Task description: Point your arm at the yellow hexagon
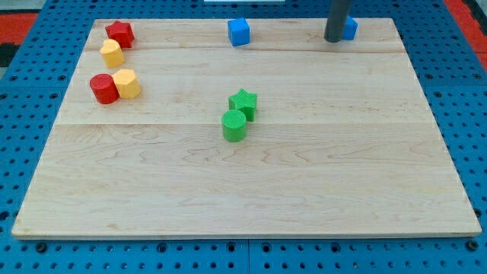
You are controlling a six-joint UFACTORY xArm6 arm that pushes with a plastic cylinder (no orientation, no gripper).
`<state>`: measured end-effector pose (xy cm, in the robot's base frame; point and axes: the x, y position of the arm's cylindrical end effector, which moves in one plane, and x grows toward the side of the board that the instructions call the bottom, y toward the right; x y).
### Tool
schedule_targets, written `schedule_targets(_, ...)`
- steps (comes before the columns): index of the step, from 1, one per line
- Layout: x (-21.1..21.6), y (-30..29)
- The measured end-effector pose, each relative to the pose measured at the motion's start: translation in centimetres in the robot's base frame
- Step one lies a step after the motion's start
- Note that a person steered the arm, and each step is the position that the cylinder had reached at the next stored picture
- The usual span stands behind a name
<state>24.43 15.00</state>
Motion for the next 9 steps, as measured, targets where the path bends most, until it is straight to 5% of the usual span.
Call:
schedule_targets(2,0.6,-2.9)
schedule_targets(8,15.9,-6.4)
schedule_targets(9,13.5,-7.2)
